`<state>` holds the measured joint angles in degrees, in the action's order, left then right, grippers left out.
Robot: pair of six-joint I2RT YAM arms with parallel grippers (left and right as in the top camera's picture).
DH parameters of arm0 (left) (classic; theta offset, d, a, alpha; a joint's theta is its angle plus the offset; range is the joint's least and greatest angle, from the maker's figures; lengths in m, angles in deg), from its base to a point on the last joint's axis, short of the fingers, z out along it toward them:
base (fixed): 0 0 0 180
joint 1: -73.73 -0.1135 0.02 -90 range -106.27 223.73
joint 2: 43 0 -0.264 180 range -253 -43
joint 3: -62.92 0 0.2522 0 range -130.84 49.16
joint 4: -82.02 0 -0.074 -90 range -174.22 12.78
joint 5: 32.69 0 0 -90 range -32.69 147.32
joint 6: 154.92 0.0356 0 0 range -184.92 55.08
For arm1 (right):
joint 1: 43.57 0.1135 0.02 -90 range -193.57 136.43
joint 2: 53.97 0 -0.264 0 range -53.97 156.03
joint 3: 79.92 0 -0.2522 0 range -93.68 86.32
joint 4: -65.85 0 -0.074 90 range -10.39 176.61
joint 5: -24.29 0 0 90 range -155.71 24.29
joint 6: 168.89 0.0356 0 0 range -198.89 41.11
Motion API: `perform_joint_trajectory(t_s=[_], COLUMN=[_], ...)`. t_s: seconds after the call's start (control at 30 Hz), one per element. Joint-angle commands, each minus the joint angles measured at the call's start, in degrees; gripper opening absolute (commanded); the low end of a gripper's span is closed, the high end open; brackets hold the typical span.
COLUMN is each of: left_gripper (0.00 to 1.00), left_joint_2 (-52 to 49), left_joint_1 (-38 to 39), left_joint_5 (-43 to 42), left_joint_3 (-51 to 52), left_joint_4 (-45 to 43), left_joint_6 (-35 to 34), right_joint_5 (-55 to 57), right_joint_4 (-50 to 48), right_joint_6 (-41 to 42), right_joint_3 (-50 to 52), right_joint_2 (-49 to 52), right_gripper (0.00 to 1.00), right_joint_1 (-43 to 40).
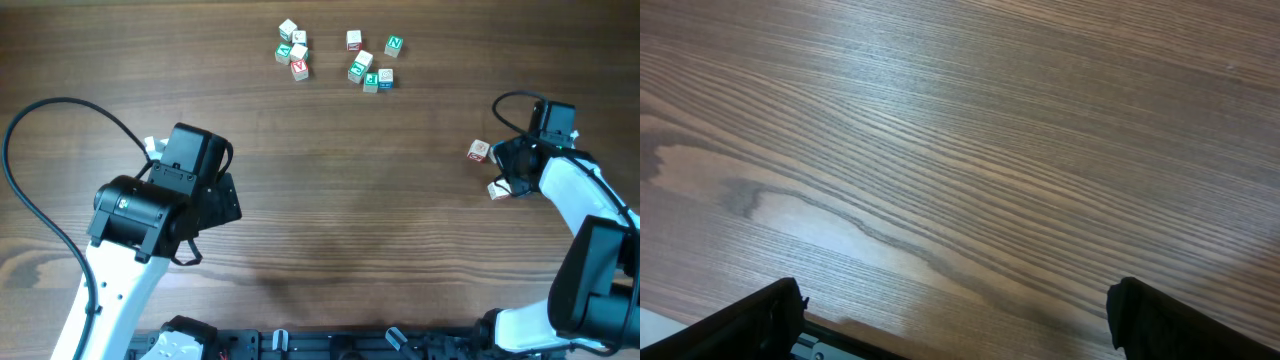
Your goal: Form a circle
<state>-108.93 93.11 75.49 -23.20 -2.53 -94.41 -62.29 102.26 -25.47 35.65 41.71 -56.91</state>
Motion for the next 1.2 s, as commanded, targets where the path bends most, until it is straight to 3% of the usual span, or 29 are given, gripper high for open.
perform_joint_trajectory(t_s=[0.0, 0.1, 0.2, 0.5, 1.17], left_gripper=[1.0, 1.0, 1.0, 1.0, 1.0], left_joint_2=[0.57, 0.57, 0.57, 0.57, 0.57], left_joint_1=[-0.44, -0.44, -0.44, -0.44, -0.44], left_joint_5=[0.74, 0.74, 0.74, 0.74, 0.74], left_joint_3=[0.2, 0.2, 0.2, 0.2, 0.2], left_joint_4=[0.02, 0.02, 0.02, 0.02, 0.02], left_joint_6=[-1.01, -1.01, -1.01, -1.01, -1.01], right_joint_5=[-0.09, -0.96, -4.68, -11.23, -12.52], right_joint_4=[0.15, 0.94, -4.79, -10.67, -10.38], right_joint_6=[1.2, 0.55, -7.06, -6.47, -5.42], right_joint_3=[0.55, 0.55, 0.55, 0.55, 0.55], right_joint_2=[0.46, 0.44, 0.48, 3.67, 3.87], right_gripper=[0.04, 0.04, 0.04, 0.04, 0.04], right_joint_1=[-2.43, -5.81, -6.82, -6.82, -6.78])
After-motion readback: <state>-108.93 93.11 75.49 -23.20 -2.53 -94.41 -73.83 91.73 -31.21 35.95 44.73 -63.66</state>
